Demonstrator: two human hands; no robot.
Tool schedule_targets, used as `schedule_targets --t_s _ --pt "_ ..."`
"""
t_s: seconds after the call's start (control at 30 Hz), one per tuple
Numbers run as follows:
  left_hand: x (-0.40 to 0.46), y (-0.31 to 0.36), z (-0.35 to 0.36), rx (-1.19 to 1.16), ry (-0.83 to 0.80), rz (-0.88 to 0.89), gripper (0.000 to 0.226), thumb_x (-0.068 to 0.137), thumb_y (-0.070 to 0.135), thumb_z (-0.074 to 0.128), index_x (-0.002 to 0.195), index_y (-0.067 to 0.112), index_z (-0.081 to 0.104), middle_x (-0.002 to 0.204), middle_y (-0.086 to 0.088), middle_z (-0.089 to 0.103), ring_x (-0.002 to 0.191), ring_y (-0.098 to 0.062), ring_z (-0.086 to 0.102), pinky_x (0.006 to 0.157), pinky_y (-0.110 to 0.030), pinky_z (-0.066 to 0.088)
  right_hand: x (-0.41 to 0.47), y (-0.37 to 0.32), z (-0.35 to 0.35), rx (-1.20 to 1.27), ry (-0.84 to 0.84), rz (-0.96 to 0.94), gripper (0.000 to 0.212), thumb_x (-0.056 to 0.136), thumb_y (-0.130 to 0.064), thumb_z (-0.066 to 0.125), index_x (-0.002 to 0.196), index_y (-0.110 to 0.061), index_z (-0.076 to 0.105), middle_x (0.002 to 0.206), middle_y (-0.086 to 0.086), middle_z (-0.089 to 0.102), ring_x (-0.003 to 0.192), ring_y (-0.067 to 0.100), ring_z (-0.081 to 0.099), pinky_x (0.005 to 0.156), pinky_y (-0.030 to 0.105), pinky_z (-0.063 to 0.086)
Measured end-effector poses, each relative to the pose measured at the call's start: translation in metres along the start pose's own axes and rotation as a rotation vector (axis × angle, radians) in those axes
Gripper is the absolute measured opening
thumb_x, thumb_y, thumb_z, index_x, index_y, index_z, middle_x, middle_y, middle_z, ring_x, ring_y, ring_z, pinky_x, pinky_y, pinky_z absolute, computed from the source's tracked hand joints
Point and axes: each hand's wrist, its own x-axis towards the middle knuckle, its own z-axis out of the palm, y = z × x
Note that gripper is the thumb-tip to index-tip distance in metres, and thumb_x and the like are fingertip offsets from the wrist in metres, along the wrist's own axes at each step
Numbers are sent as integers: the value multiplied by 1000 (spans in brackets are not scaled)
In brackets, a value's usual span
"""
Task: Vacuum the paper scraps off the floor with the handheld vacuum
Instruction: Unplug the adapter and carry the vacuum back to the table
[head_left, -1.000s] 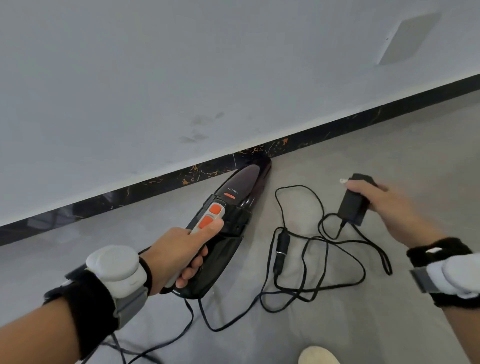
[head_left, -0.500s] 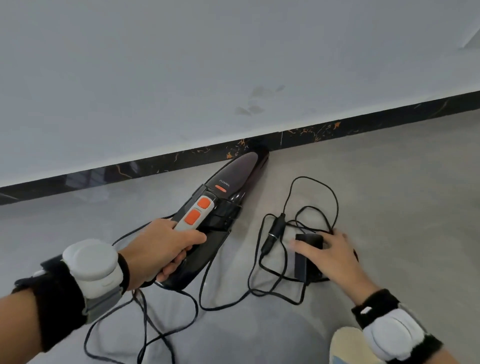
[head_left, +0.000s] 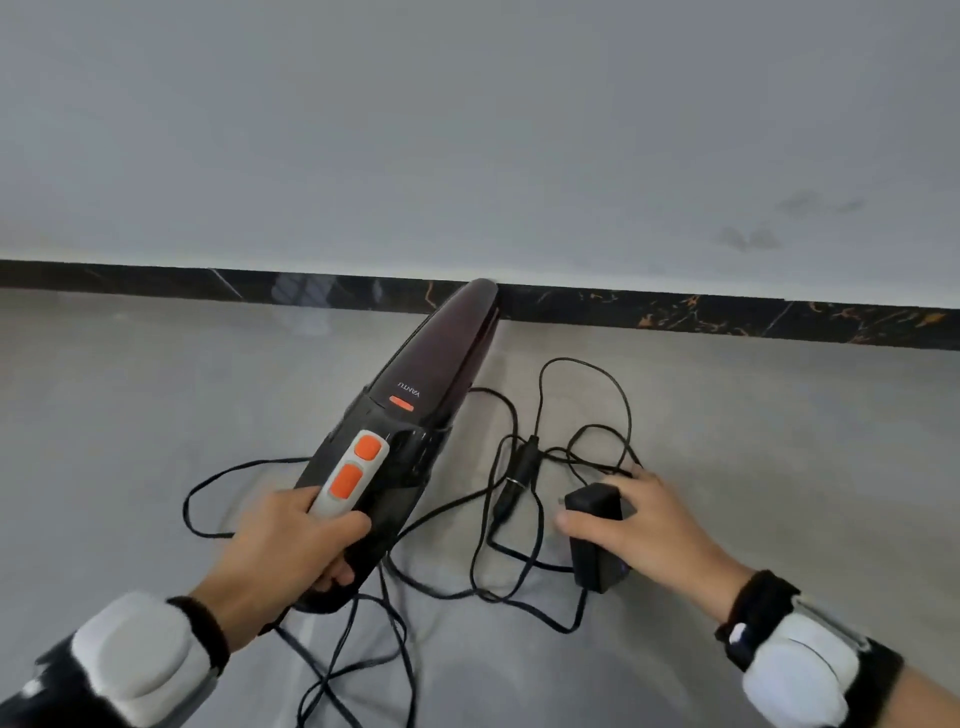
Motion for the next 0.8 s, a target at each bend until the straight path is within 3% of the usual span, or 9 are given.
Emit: schedule_targets --t_s 0.13,0.2,0.27,0.33,0.47,0.63,0.8 --pt "-1 -28 -7 -81 83 -19 16 86 10 71 86 -5 68 71 -19 74 56 -20 59 50 -29 49 15 -19 5 -48 -49 -20 47 62 -70 81 74 -24 75 89 -1 65 89 15 64 77 37 58" --pt "2 -42 -9 -117 128 -33 17 86 11 73 87 -6 68 77 -23 73 61 -24 62 54 -32 52 21 -31 7 -66 -85 -30 41 67 -59 84 75 -20 75 84 -1 68 80 10 65 70 30 54" --pt "8 -54 -11 -122 179 -48 24 85 21 75 86 -1 67 76 -24 72 60 -31 64 61 -41 58 30 -41 11 -76 -127 -32 45 66 -62 82 77 -19 74 81 -2 71 79 10 67 71 28 53" --pt "14 -63 -10 -37 235 -45 31 82 33 74 80 4 64 63 -17 67 53 -28 60 58 -47 57 39 -49 19 -59 -169 -14 46 67 -62 81 79 -19 73 81 -4 73 81 13 69 75 32 56" --pt "19 -64 6 45 327 -50 33 88 34 70 75 7 57 58 -4 58 50 -18 49 46 -29 39 49 -66 40 -9 -220 -24 38 73 -56 82 87 -22 73 87 -4 75 88 13 72 83 36 59" --pt "25 -55 17 104 308 -49 37 83 45 70 72 13 55 62 -3 63 58 -20 60 53 -32 45 44 -81 73 0 -317 -74 37 69 -55 83 86 -24 71 93 -2 71 87 14 69 82 37 59" --pt "25 -49 17 25 220 -67 31 80 38 71 76 10 57 59 0 59 50 -13 51 45 -24 40 31 -90 104 270 -443 49 30 67 -45 85 86 -28 69 86 -2 71 88 17 68 77 31 56"
